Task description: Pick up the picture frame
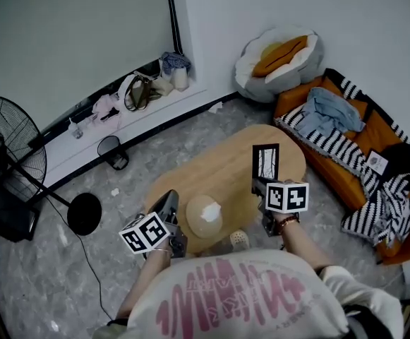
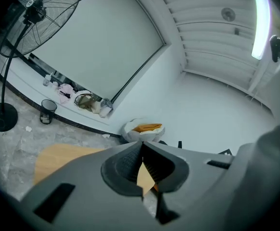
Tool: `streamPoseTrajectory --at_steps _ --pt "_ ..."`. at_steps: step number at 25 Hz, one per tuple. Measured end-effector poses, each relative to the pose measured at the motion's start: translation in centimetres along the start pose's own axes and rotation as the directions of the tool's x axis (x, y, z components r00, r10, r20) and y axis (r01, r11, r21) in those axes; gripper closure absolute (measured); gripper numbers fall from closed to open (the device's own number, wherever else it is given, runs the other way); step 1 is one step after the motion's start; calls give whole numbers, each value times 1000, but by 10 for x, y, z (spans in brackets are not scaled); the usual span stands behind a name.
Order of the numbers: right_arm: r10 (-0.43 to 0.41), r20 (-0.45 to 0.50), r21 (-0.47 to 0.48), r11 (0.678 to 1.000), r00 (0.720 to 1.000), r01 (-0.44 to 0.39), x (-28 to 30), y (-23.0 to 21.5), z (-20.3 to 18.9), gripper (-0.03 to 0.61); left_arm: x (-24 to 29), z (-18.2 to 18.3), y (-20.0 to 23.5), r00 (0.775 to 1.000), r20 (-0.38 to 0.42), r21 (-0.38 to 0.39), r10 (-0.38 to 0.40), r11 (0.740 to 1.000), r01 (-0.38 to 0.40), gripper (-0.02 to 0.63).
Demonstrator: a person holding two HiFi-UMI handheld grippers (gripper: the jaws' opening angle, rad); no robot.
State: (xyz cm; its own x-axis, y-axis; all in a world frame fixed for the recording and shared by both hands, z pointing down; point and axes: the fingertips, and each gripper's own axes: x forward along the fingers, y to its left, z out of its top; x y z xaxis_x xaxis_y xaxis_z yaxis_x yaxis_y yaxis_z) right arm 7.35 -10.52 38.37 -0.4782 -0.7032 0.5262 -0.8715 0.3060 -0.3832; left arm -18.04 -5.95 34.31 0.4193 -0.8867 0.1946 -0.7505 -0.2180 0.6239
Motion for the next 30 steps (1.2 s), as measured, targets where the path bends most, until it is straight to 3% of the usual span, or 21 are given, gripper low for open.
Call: streamPoseTrajectory --at_steps 13,30 --pt "0 119 -64 998 993 8 -41 11 -10 509 -17 -20 -25 998 -11 42 -56 998 56 611" --pt "-10 93 -75 997 996 17 -55 13 -36 509 -31 -31 -28 999 -13 59 -41 997 42 611"
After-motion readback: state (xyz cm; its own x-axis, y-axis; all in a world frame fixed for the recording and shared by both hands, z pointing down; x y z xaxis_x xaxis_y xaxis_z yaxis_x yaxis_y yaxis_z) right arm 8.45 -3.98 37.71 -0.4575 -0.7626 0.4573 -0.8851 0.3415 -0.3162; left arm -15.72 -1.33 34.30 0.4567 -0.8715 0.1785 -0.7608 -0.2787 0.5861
